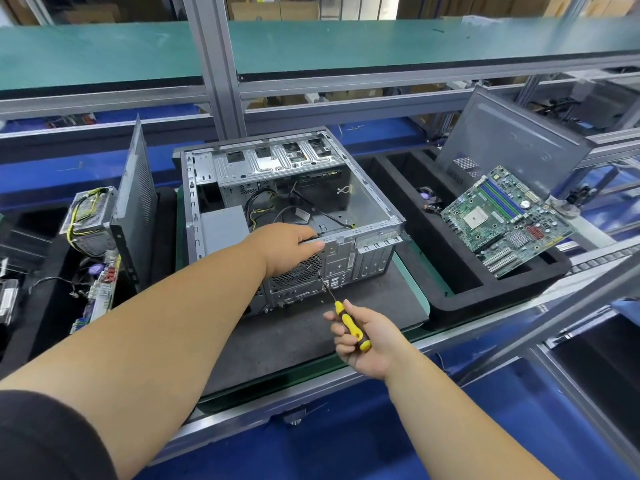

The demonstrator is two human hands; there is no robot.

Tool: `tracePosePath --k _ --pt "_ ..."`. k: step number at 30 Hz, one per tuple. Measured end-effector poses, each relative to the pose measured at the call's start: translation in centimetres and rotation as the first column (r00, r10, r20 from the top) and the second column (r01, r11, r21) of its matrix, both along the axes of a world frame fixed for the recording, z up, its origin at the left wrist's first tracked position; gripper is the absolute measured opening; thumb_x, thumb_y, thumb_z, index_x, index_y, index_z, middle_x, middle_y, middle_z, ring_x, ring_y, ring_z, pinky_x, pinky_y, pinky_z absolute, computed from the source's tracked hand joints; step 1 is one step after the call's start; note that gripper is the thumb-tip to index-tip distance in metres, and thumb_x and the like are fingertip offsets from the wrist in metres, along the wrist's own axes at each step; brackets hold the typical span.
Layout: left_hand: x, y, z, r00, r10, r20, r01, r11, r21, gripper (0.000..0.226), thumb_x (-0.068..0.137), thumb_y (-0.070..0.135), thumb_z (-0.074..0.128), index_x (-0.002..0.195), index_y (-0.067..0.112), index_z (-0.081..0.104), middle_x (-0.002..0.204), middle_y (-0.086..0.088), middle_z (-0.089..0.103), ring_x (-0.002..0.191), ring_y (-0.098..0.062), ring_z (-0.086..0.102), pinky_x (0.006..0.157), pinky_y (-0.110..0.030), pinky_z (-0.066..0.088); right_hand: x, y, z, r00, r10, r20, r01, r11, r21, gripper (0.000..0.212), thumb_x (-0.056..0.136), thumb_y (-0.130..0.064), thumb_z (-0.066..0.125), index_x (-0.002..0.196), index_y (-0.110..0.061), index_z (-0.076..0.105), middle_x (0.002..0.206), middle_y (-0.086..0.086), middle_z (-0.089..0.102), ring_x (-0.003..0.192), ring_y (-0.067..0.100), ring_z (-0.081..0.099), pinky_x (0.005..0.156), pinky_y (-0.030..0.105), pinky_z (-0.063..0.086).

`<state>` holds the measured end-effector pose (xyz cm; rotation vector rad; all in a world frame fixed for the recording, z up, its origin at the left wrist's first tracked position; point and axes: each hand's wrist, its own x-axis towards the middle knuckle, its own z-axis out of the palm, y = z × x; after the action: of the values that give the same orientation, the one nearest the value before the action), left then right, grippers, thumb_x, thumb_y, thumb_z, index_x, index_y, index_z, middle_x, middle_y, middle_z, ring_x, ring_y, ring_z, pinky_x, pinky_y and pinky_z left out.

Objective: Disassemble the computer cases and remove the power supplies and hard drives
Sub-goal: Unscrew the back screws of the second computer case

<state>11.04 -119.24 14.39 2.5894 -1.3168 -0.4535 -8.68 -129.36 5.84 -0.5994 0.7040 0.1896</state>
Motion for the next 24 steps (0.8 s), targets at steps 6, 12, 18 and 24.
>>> tracePosePath --k 6,12,18,24 --pt "-0.1 0.0 0.1 1.0 0.0 -0.003 0.0 1.0 -0.003 0.043 0.101 0.055 0.035 0.125 0.029 0.059 0.118 0.0 0.065 0.105 -0.022 0.057 0.092 -0.039 0.048 0.1 1.0 -0.6 0.998 0.04 0.047 -0.04 0.999 0.004 0.033 0.099 -0.037 0.049 0.082 -0.01 0.056 0.053 -0.001 0.034 0.035 0.008 0.022 0.034 0.021 0.021" --pt "-0.1 0.0 0.1 1.0 -0.004 0.004 0.004 1.0 -0.001 0.044 0.101 0.054 0.035 0.125 0.026 0.059 0.118 -0.001 0.065 0.105 -0.023 0.058 0.093 -0.039 0.047 0.9 1.8 0.0 0.956 0.089 -0.281 -0.282 0.553 -0.784 0.035 0.106 -0.04 0.037 0.085 -0.014 0.049 0.058 -0.001 0.045 0.046 0.012 0.035 0.046 0.026 0.026" --pt "-0.2 0.0 0.2 1.0 0.002 -0.006 -0.002 1.0 -0.001 0.045 0.101 0.054 0.035 0.13 0.028 0.057 0.124 -0.001 0.064 0.111 -0.023 0.057 0.094 -0.036 0.046 1.2 3.2 -1.0 0.792 -0.114 -0.599 -0.574 -0.473 -0.669 0.024 0.107 -0.041 0.031 0.112 -0.019 0.039 0.066 -0.005 0.037 0.05 0.015 0.035 0.043 0.026 0.021" --pt "-0.3 0.0 0.4 1.0 -0.005 -0.005 0.005 1.0 0.001 0.044 0.102 0.053 0.035 0.127 0.027 0.058 0.122 -0.002 0.064 0.11 -0.023 0.057 0.094 -0.036 0.046 0.7 1.5 -0.3 0.978 0.073 -0.196 -0.178 0.785 -0.593 0.034 0.1 -0.04 0.053 0.089 -0.01 0.062 0.064 0.003 0.056 0.046 0.011 0.042 0.047 0.023 0.035"
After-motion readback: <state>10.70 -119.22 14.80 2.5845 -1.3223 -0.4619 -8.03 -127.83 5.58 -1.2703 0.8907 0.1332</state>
